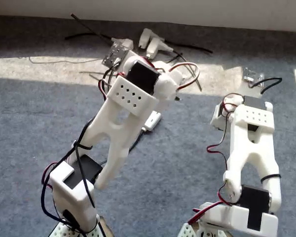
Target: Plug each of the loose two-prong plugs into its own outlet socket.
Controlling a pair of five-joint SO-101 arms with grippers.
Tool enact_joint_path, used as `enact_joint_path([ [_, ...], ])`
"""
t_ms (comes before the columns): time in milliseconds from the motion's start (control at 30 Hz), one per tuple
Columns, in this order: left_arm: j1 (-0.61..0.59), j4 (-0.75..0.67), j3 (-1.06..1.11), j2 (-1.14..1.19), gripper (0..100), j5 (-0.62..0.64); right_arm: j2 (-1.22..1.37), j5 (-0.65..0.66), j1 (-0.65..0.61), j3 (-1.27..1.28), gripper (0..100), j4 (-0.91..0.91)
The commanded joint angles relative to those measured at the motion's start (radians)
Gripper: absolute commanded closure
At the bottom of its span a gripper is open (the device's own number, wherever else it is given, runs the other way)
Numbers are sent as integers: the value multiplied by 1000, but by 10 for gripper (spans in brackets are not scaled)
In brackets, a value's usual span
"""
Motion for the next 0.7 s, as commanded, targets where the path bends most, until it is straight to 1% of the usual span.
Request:
enact_joint_path([
  [0, 2, -32, 73, -48, 994, 104, -191, -17, -4, -13, 991, 8],
  [100, 50, -115, 166, -48, 994, 112, -374, -17, -42, 88, 991, -7],
  [167, 91, -169, 226, -48, 994, 114, -498, -9, -90, 183, 991, -53],
  [267, 131, -216, 268, -56, 993, 114, -685, -6, -143, 390, 991, -211],
  [400, 133, -222, 265, -59, 993, 115, -912, 23, -166, 690, 991, -463],
  [500, 133, -219, 243, -59, 993, 124, -1073, -49, -170, 875, 991, -607],
  [600, 131, -218, 240, -59, 993, 238, -1244, -129, -170, 1018, 991, -674],
  [667, 131, -219, 243, -59, 993, 278, -1368, -158, -170, 1099, 991, -690],
])
